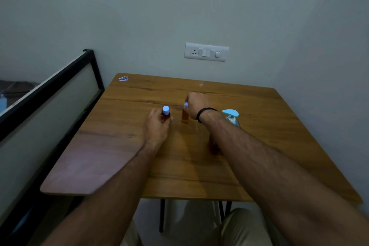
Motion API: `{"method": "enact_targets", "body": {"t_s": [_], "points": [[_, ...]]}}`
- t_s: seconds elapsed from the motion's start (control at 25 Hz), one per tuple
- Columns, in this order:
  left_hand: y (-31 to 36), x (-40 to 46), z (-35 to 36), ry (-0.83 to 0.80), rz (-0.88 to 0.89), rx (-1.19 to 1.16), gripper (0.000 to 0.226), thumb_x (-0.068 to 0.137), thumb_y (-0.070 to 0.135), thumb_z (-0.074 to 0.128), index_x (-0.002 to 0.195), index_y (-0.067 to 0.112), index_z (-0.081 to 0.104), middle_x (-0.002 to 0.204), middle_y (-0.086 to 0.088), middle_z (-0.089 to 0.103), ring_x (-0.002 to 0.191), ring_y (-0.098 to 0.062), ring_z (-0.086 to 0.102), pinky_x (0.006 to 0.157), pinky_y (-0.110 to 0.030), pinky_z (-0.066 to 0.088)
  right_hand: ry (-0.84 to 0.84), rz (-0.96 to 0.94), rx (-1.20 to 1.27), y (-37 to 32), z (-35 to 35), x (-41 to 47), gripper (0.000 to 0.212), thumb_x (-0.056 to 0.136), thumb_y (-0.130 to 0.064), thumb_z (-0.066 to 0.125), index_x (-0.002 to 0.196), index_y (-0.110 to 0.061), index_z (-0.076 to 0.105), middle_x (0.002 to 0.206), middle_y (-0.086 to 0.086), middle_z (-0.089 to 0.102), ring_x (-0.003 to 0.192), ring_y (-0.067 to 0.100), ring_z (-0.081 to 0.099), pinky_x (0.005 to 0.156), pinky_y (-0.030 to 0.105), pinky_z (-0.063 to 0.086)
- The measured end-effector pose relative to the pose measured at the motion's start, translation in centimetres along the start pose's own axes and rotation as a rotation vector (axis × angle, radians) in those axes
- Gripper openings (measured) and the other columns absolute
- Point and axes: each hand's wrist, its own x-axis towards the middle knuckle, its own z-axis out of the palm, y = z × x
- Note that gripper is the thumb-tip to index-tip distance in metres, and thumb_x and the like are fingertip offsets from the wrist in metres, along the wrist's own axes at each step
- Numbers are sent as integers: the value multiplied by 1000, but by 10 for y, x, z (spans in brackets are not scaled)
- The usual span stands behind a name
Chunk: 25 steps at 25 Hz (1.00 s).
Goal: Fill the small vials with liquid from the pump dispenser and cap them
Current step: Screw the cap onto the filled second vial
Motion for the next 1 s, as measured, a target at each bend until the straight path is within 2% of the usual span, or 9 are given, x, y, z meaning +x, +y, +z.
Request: {"method": "enact_targets", "body": {"t_s": [0.16, 0.28, 0.4, 0.6, 0.68, 0.76, 0.8, 0.88, 1.0], "points": [[2, 14, 8, -37, 7, 44, 31, 89, 15, 77, 118, 15, 67, 110, 1, 64, 97, -16, 63, 85, -33, 54, 20, 24, 31, 2, 3, 5, 15, 96, -24, 68, 102, -12, 73, 100, 9, 72, 89, 26, 64, 67, 32, 47], [1, 16, 12, -48, 26, 39, 36, 88, 10, 77, 121, 14, 65, 115, 0, 66, 101, -15, 63, 89, -32, 54, 20, 17, 37, 3, 5, 7, 15, 96, -25, 68, 102, -12, 73, 99, 9, 71, 89, 25, 64, 68, 32, 48], [-6, 15, 14, -50, 14, 12, 44, 87, 8, 78, 127, 17, 62, 119, 1, 66, 106, -15, 64, 96, -40, 56, 24, 12, 60, 0, 8, 4, 15, 96, -25, 68, 102, -12, 72, 99, 8, 71, 88, 24, 63, 70, 33, 50], [-4, 7, 11, -78, -83, -25, 79, 88, 8, 74, 154, 22, 35, 142, -1, 55, 127, -17, 55, 107, -42, 49, 29, -2, 76, 1, -2, -10, 30, 96, -26, 69, 122, -10, 66, 118, 11, 68, 106, 28, 63, 83, 36, 52], [5, -8, 7, 60, -72, 67, 70, 88, 10, 67, 151, 14, 37, 141, -5, 51, 128, -23, 49, 108, -43, 45, 31, -9, 95, 3, -13, -14, 36, 95, -26, 71, 126, -9, 64, 123, 12, 67, 113, 31, 62, 84, 35, 49], [17, -31, 2, 210, 24, 188, 51, 86, 17, 63, 134, 12, 47, 125, -4, 52, 117, -25, 49, 101, -42, 44, 81, -25, 142, 6, -29, -22, 39, 95, -27, 71, 129, -11, 64, 124, 11, 67, 113, 29, 62, 86, 34, 49], [24, -44, 1, 215, 88, 188, 41, 87, 21, 62, 126, 15, 49, 117, 0, 52, 111, -22, 49, 96, -40, 45, 124, -40, 179, 8, -39, -28, 39, 95, -28, 70, 131, -13, 63, 124, 8, 68, 113, 27, 62, 89, 34, 50], [36, -70, 5, 38, 202, 81, 35, 92, 36, 65, 120, 23, 51, 111, 9, 50, 106, -13, 49, 90, -36, 49, 223, -85, 281, 15, -55, -45, 37, 97, -32, 67, 130, -16, 64, 121, 2, 70, 111, 20, 63, 93, 33, 51], [50, -94, 20, -383, 190, 51, 78, 78, 75, 68, 139, 33, 42, 131, 14, 48, 119, -4, 46, 95, -30, 49, 329, -136, 457, 31, -72, -76, 45, 96, -45, 66, 133, -20, 61, 126, -4, 66, 113, 11, 60, 96, 33, 52]]}}
